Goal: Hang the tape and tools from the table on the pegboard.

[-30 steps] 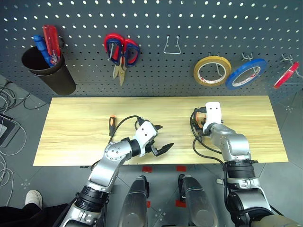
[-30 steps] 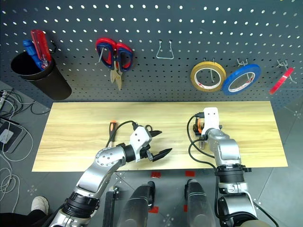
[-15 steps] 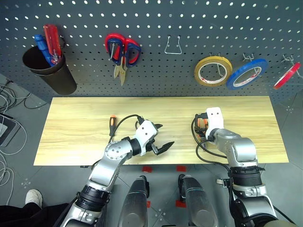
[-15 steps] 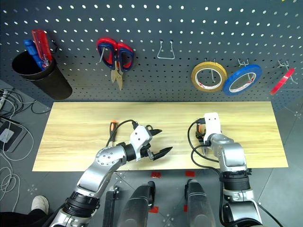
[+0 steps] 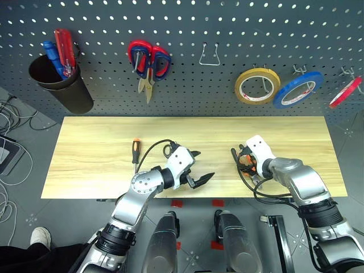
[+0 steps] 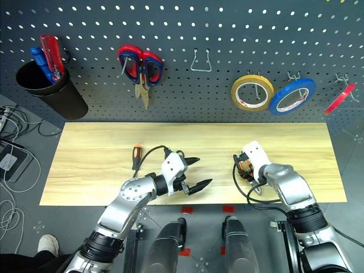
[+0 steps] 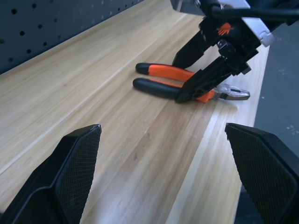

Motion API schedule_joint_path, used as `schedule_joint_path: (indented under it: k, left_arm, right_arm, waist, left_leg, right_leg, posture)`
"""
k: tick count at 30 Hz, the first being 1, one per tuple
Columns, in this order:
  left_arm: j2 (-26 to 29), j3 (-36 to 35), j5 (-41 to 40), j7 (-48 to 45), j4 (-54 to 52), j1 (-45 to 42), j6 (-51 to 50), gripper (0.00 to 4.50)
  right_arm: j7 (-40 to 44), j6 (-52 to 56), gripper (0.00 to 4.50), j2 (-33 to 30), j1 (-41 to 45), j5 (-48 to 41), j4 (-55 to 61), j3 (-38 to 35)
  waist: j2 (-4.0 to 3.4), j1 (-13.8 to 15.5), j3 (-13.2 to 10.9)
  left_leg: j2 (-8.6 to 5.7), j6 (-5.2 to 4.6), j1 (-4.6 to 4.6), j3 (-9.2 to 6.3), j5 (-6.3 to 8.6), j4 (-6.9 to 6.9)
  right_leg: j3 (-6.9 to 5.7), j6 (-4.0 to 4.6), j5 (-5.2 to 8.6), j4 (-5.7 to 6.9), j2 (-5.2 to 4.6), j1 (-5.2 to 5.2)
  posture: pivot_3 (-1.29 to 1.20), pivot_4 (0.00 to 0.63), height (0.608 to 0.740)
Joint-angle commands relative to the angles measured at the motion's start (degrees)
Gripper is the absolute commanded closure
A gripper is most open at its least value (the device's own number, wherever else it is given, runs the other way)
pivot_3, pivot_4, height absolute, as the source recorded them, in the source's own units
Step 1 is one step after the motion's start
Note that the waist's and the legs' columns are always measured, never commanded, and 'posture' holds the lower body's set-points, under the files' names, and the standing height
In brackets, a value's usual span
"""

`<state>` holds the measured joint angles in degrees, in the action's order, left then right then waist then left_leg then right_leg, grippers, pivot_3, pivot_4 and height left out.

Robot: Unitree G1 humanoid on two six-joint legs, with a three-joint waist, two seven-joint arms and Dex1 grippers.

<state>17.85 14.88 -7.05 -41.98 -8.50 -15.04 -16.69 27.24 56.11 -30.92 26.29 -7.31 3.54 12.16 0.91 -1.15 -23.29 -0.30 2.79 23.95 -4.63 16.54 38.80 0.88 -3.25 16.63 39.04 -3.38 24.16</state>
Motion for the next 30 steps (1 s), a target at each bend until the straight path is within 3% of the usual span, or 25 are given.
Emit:
schedule_joint_path:
  k: [1, 8, 17, 24, 30]
  left_arm:
    - [-0.2, -1.0, -3.0, 0.2, -6.1, 1.1, -1.7, 0.00]
    - [4.1, -5.7, -11.2, -0.1, -20.8, 7.1, -10.9, 0.00]
    - [4.9, -12.3, -19.8, 5.2, -29.2, 8.3, -18.5, 0.00]
    - [2.4, -15.0, -20.6, 12.0, -28.3, 4.8, -18.7, 0.00]
    - [-0.7, -15.6, -19.3, 17.8, -26.0, -1.6, -18.0, 0.00]
  right_arm:
    - [2.2, -2.6, 1.48, -1.3, -0.8, -0.1, 2.2, -0.5]
    - [0.6, -5.4, 1.48, 3.0, -5.5, -5.5, 16.6, -9.2]
    - [-4.4, -7.1, 1.48, 10.9, -5.9, -9.8, 29.6, -14.9]
    - [-10.1, -16.2, 1.48, 19.1, -1.8, -9.5, 30.2, -14.8]
    - [-14.0, -27.5, 1.48, 23.5, 5.6, -5.1, 23.2, -12.1]
  waist:
    - [0.00, 0.0, 0.0]
    - [-0.07, 0.1, 0.9]
    - [-0.01, 1.2, 6.3]
    - [-0.03, 1.3, 9.2]
    - [0.06, 1.4, 11.2]
  left_leg:
    - [0.01, 0.16, 0.01, 0.00, -0.09, 0.00]
    - [0.13, 0.35, 0.22, -0.04, -0.20, -0.03]
    - [-0.11, 0.50, 0.43, -0.08, -0.30, 0.04]
    - [-0.17, 0.50, 0.37, -0.01, -0.30, -0.01]
    - [-0.19, 0.50, 0.28, 0.08, -0.30, -0.03]
  right_leg:
    - [0.00, 0.00, 0.00, 0.00, -0.01, 0.01]
    - [-0.06, 0.00, 0.00, -0.04, -0.11, 0.20]
    - [-0.24, -0.07, -0.05, -0.09, -0.31, 0.19]
    - [-0.29, -0.07, -0.05, -0.15, -0.09, 0.13]
    - [-0.23, -0.07, -0.05, -0.14, -0.02, 0.10]
  posture:
    - [0.09, 0.355, 0.740]
    - [0.09, 0.256, 0.740]
    - [0.07, 0.165, 0.740]
    - [0.09, 0.121, 0.740]
    - [0.11, 0.105, 0.740]
